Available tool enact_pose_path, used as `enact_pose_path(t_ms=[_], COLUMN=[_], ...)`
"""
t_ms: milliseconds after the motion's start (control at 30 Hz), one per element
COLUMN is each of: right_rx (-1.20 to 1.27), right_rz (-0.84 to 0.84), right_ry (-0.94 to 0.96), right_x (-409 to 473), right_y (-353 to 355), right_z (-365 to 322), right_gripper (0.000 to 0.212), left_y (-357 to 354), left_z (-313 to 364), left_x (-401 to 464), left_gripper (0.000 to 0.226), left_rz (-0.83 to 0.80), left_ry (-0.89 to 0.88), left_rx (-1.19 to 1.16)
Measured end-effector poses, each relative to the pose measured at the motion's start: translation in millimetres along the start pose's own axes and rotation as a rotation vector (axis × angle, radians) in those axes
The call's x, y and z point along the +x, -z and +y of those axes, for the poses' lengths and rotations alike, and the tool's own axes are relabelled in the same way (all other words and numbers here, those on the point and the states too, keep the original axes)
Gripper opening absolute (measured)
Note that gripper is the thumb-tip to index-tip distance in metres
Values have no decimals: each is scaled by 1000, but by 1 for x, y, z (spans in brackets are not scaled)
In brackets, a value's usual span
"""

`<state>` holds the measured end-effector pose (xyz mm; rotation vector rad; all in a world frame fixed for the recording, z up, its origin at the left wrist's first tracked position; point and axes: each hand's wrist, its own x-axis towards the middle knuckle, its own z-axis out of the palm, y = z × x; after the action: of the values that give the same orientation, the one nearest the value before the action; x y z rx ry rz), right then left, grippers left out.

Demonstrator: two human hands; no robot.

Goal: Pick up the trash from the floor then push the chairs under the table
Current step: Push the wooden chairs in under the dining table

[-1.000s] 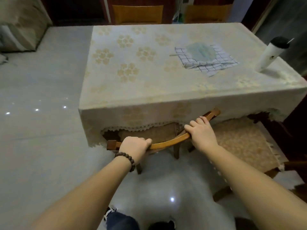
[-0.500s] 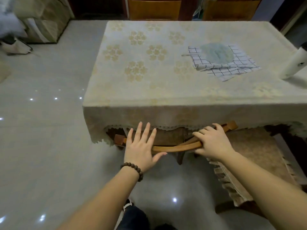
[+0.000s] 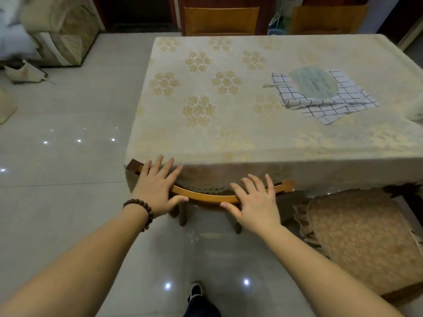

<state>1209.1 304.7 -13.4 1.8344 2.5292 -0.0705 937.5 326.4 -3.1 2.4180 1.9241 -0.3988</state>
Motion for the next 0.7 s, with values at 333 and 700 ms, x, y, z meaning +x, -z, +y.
enact_pose_path(t_ms=[333, 700], right_rx=[-38, 15], right_rz=[-59, -32], right_ry=[-94, -172], right_x=[29, 30], right_y=[14, 2], right_z=[83, 60], right_gripper=[86, 84], left_y=[5, 3], left_z=[83, 64], left_x=[29, 31], left_gripper=[91, 89], left_rz=[132, 141], left_ry=[129, 123], left_rx=[-124, -135])
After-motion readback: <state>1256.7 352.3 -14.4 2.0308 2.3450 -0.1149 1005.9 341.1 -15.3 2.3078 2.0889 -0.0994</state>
